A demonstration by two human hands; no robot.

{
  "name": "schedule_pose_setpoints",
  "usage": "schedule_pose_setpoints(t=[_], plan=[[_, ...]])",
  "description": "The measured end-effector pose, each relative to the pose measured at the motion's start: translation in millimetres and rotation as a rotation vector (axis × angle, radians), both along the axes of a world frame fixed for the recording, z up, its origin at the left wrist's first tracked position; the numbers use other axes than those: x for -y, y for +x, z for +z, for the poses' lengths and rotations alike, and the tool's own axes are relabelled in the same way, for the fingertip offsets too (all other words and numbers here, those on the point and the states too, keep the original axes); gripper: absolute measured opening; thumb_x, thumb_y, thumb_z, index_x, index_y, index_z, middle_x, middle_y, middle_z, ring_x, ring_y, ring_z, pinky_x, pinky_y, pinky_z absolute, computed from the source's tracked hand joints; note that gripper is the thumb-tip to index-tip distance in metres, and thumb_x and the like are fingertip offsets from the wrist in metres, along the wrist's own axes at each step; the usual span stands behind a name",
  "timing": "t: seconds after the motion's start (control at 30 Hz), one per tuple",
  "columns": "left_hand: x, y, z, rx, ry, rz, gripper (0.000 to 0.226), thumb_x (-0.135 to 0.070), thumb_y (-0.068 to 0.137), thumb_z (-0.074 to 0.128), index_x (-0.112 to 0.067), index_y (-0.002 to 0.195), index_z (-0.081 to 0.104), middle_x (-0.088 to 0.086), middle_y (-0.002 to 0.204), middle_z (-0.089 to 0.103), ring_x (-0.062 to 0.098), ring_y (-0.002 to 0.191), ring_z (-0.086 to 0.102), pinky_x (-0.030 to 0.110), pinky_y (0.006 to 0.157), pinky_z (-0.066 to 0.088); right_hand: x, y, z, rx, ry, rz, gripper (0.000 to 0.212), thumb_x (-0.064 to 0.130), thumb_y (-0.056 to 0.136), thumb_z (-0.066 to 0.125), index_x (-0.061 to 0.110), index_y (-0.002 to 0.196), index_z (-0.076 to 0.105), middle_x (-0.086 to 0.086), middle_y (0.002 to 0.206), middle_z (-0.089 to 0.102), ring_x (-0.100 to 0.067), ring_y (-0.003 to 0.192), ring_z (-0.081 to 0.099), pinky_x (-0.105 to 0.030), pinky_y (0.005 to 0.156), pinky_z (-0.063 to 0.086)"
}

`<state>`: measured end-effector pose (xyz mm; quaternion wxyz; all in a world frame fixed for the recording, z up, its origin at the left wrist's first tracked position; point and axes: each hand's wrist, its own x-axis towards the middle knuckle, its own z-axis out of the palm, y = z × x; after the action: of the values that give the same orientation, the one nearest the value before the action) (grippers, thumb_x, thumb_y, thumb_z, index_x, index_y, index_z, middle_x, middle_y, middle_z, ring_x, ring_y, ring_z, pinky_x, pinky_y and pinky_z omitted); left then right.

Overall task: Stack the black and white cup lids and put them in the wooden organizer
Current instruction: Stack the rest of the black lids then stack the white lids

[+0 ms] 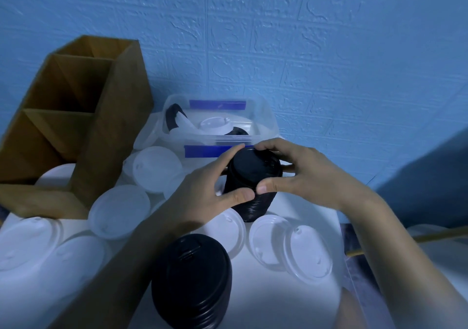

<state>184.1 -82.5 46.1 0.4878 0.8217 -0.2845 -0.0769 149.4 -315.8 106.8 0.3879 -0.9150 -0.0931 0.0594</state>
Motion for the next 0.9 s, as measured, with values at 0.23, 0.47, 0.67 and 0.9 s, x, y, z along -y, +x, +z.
schedule_pose_setpoints(t=[0.23,0.47,0.67,0.9], plan=[[3,2,5,0.010,0.015,0.032,0.080,-0.058,0.075,0.078,-0.055,0.144,0.039,-0.031,0.126,0.064,-0.007,0.124,0.055,0.039,0.113,0.043,11,60,21,0.046,0.199,-0.103,0.014,0.020,0.098,0.066,0.009,0.101,0.074,-0.013,0.094,0.076,-0.015,0.089,0.071,-0.031,0.081,0.061],[2,2,4,0.023,0.034,0.034,0.079,-0.048,0.079,0.082,-0.059,0.143,0.037,-0.035,0.125,0.062,-0.011,0.124,0.052,0.029,0.111,0.041,-10,157,-3,0.009,-0.211,-0.184,0.013,0.020,0.095,0.066,0.018,0.107,0.069,-0.003,0.105,0.072,-0.025,0.091,0.073,-0.033,0.080,0.059],[1,5,5,0.013,0.017,0.025,0.080,-0.046,0.079,0.083,-0.055,0.145,0.038,-0.030,0.127,0.063,-0.006,0.126,0.054,0.035,0.113,0.042,-34,190,-1,-0.277,-0.581,-0.086,0.069,0.052,0.089,0.071,0.008,0.139,0.051,-0.007,0.133,0.056,-0.031,0.100,0.067,-0.045,0.097,0.052],[1,7,3,0.011,0.019,0.031,0.082,-0.051,0.076,0.083,-0.057,0.144,0.038,-0.028,0.126,0.065,-0.003,0.126,0.055,0.039,0.112,0.043,-37,198,-11,-0.344,-0.653,-0.079,0.032,0.034,0.092,0.070,0.006,0.081,0.058,-0.010,0.076,0.053,-0.024,0.061,0.046,-0.033,0.063,0.044]])
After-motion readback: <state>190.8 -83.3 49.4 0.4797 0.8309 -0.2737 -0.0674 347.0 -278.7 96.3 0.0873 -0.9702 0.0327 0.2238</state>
